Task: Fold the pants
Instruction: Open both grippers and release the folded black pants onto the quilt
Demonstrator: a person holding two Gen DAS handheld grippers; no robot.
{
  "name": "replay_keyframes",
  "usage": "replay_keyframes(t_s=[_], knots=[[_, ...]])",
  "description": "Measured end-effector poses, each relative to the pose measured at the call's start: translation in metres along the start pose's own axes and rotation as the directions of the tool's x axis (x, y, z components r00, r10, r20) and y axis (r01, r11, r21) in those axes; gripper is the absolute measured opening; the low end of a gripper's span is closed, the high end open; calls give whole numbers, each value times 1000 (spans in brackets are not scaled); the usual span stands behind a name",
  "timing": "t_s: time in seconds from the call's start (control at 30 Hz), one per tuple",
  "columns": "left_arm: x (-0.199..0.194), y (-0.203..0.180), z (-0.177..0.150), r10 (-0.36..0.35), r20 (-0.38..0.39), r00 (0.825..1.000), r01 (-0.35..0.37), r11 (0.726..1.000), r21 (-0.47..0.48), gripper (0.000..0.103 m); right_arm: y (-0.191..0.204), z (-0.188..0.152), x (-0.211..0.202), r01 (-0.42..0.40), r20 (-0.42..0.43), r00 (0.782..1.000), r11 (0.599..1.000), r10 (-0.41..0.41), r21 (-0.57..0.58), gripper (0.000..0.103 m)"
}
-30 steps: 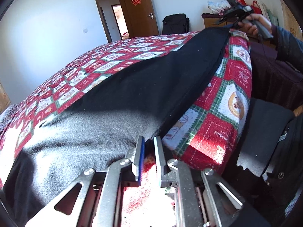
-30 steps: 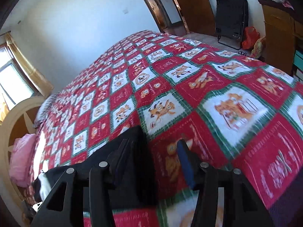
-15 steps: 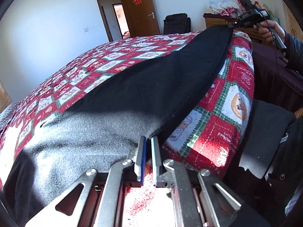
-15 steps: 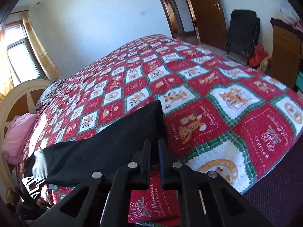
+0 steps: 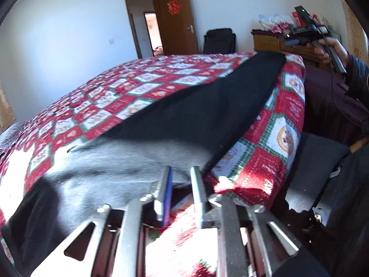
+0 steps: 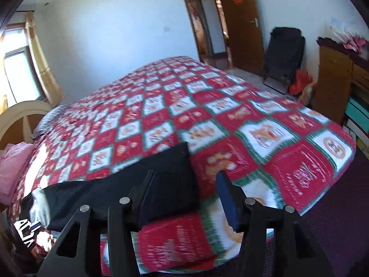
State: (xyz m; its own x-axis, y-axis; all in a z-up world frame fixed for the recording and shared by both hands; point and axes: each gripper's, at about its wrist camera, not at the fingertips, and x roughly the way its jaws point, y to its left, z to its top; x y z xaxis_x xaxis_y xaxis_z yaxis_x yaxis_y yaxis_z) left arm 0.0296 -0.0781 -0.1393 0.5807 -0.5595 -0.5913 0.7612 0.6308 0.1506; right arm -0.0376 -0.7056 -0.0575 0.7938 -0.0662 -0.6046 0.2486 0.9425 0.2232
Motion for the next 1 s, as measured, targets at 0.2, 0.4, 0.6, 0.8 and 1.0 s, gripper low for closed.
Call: replay_keyframes(t_s=[0.2, 0.4, 0.6, 0.8, 1.0], knots=[[1, 36, -5, 84, 10, 996, -81, 983, -163, 51, 121, -22, 51, -185, -149, 977, 954, 153, -236, 54], [17, 50, -25, 116, -71, 991, -128, 972, -197, 52, 210, -76, 112, -209, -303, 949, 891, 86, -403, 54], [8, 44, -38, 90, -70, 993, -101, 981, -164, 55, 215, -118, 119, -192, -368, 930, 838, -11, -510, 54], [-1, 43, -29, 89, -50, 995, -96, 982, -166, 55, 210, -108, 101, -210, -339, 939, 872, 54, -442, 54], [12, 36, -6, 109, -9, 994, -109, 980, -167, 73, 264, -109, 107, -291, -307, 940, 823, 151, -487, 54]])
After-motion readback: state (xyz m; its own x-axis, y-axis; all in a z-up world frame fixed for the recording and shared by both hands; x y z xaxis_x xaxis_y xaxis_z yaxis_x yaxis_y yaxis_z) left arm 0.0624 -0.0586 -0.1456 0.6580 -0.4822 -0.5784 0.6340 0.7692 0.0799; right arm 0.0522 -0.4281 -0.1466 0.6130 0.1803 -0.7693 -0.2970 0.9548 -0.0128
